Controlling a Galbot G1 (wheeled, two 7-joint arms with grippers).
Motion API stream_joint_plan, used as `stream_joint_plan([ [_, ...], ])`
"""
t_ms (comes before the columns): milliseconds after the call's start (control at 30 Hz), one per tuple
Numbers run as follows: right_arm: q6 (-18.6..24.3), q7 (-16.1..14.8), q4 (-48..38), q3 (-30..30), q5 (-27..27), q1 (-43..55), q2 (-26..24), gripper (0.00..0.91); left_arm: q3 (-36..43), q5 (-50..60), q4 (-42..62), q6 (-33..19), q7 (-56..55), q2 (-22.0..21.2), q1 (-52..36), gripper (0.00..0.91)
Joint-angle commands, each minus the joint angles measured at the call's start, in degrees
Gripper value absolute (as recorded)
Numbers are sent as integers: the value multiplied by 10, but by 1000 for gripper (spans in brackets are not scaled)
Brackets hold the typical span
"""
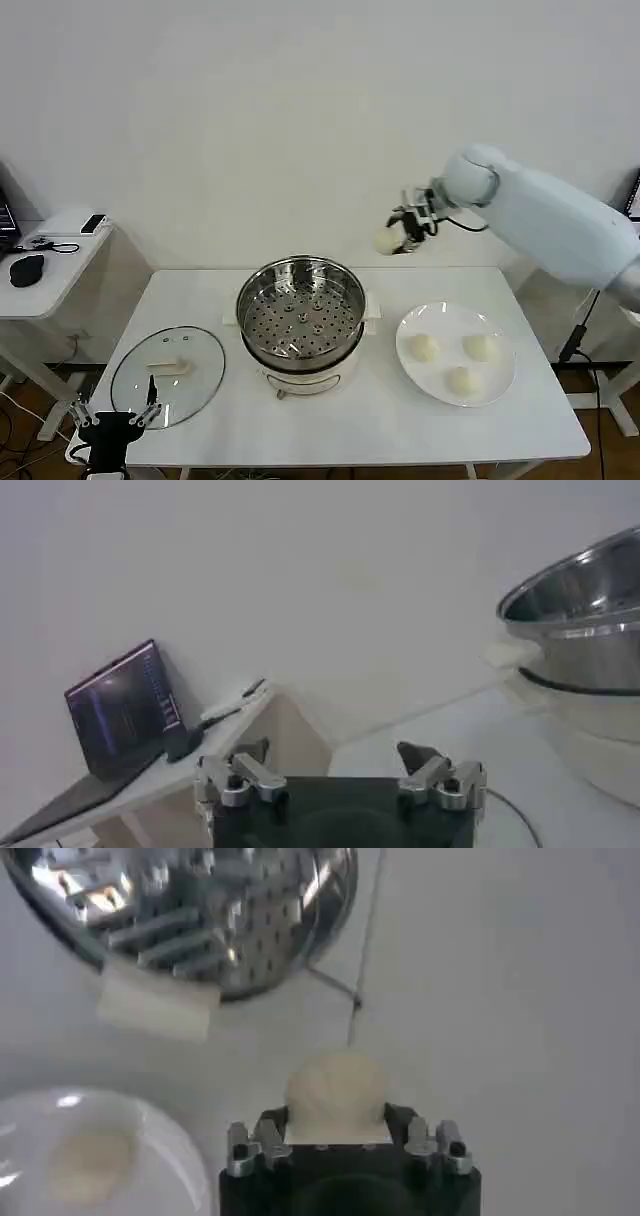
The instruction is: Take steamed baozi put them in steamer then cover it.
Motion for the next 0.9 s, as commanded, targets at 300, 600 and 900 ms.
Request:
stream_joint_plan([
  [300, 111, -6, -23, -77, -35, -1, 158, 675, -3, 0, -2, 3, 2, -5, -8, 907],
  [600, 197, 19, -85, -91, -164, -25, 181, 675, -8, -3, 0, 1, -1, -7, -6, 907],
  [900, 248, 44, -124, -81, -212, -51, 191, 675, -11, -4, 4, 1, -3, -7, -5, 907],
])
